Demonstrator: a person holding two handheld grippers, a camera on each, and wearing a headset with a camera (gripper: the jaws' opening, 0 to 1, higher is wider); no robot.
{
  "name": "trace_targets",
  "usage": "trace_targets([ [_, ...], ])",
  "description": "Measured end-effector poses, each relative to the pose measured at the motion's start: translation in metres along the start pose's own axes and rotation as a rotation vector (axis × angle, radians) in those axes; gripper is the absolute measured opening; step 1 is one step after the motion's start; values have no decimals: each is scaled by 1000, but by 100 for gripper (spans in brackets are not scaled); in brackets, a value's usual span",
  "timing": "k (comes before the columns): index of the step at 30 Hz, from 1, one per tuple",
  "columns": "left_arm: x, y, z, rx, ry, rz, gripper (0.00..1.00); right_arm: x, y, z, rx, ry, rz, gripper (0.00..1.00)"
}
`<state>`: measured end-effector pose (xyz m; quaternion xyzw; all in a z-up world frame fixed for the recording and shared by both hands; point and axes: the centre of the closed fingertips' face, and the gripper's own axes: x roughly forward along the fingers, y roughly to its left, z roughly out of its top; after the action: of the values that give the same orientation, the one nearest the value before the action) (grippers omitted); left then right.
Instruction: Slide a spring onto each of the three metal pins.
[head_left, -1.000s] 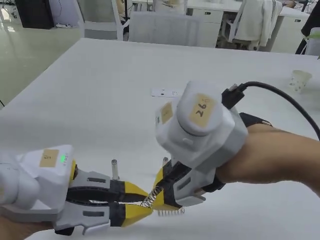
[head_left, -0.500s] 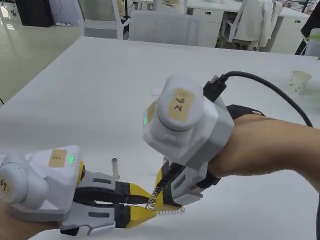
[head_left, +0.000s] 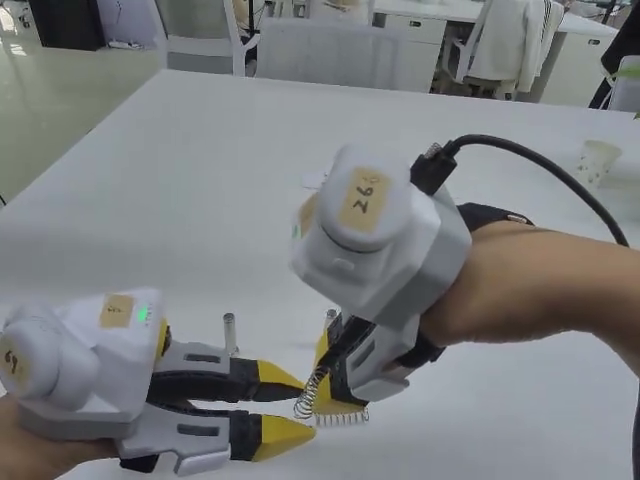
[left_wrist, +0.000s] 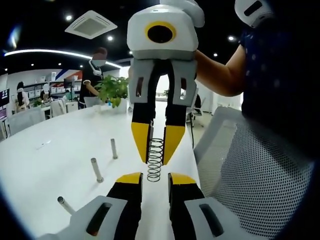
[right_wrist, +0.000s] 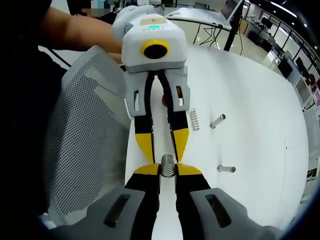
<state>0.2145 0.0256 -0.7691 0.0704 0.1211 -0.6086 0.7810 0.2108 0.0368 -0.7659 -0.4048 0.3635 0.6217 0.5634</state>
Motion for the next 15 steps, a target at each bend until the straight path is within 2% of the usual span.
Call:
trace_targets([
  [6,-6,2,-2,-11,1,22,19,-3,-5,-5,14,4,-12,8],
  [15,-23,11,-10,-42,-3,85,27,-8,-12,-13,36,10,-32,8],
])
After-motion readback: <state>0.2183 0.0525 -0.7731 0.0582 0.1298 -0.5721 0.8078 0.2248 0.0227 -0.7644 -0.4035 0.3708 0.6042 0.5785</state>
